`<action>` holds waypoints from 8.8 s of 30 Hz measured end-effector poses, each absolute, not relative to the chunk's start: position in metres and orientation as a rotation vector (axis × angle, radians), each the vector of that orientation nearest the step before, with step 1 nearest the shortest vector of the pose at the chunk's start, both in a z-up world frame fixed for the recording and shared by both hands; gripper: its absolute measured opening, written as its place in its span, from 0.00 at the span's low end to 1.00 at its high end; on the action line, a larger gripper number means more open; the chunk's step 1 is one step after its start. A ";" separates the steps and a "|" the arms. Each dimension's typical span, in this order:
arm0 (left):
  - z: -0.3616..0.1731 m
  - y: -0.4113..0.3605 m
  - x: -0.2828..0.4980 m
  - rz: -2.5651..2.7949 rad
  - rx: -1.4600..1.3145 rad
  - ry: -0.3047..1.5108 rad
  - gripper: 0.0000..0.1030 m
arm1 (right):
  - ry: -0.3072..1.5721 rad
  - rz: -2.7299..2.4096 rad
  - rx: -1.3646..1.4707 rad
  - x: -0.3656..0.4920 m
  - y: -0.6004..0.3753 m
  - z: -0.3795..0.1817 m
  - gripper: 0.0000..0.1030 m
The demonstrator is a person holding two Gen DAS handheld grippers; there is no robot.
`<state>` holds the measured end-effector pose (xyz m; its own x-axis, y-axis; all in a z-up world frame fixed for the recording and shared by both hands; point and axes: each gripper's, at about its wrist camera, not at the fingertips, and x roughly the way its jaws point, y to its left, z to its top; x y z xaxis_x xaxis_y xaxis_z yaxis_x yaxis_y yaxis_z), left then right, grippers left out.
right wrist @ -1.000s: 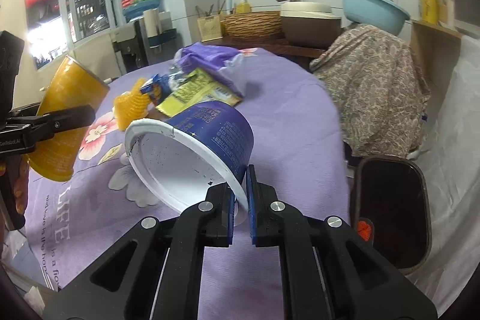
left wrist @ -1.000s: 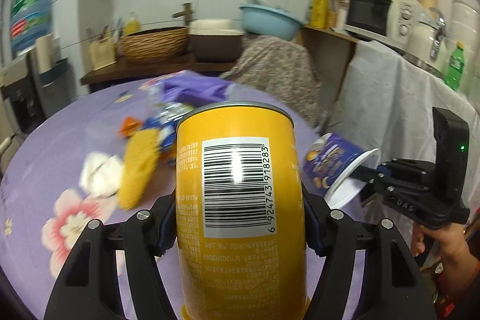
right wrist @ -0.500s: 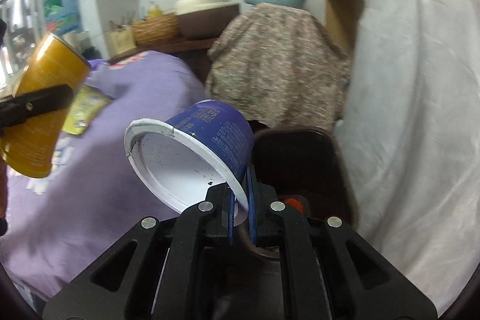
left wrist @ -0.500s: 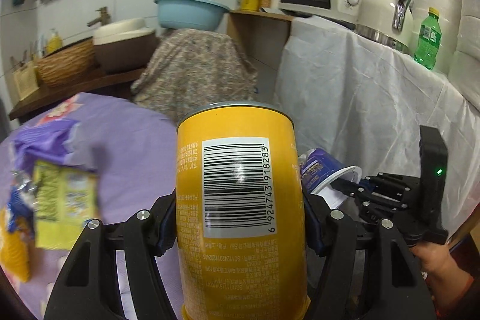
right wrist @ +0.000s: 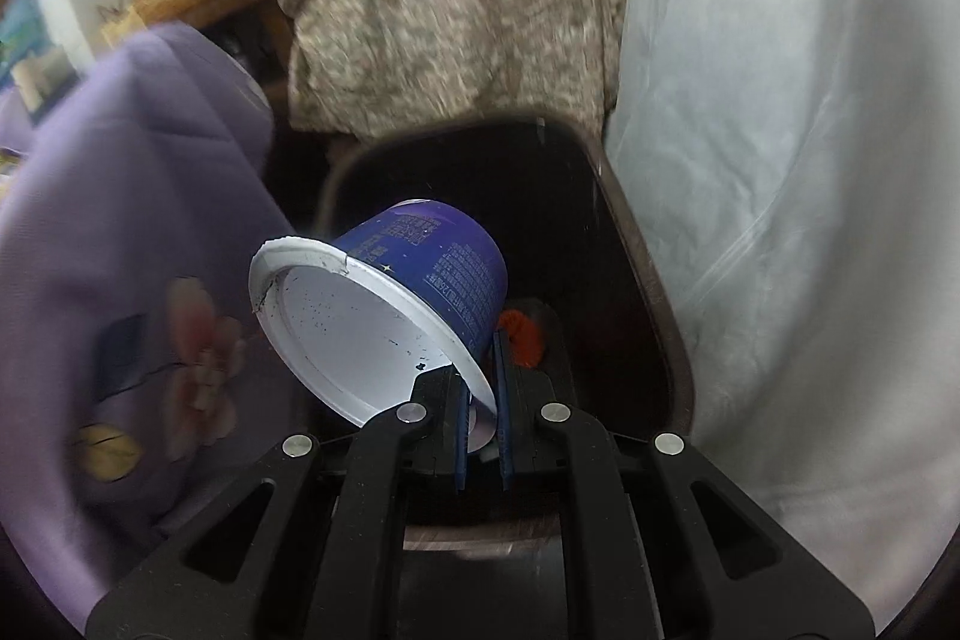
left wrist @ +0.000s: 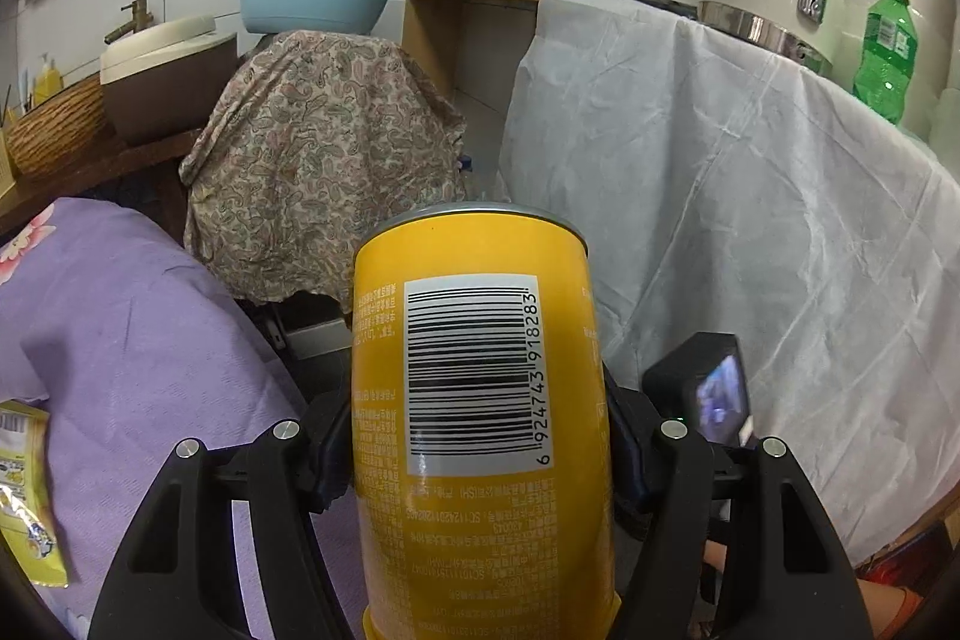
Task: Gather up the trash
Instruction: 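Carry the blue cup over the bin and open the right tool, then move the yellow can over the bin and open the left tool, then return to the table and grasp the yellow mesh net with the left tool, then grasp the yellow snack bag with the right tool while the left tool holds the net, then carry the snack bag and yellow net over the bin and open both tools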
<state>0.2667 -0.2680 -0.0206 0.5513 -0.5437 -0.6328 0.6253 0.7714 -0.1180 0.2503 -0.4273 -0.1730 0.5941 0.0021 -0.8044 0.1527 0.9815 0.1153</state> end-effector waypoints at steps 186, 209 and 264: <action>-0.011 -0.005 0.155 -0.363 0.072 0.693 0.16 | 0.559 0.548 -0.249 0.146 -0.156 -0.002 0.02; -0.006 -0.177 0.214 -0.648 0.157 0.677 0.16 | 0.683 0.032 -0.006 0.180 -0.348 -0.066 0.02; -0.111 -0.357 0.341 -0.654 0.224 1.093 0.16 | 0.990 -0.157 0.022 0.251 -0.405 -0.213 0.53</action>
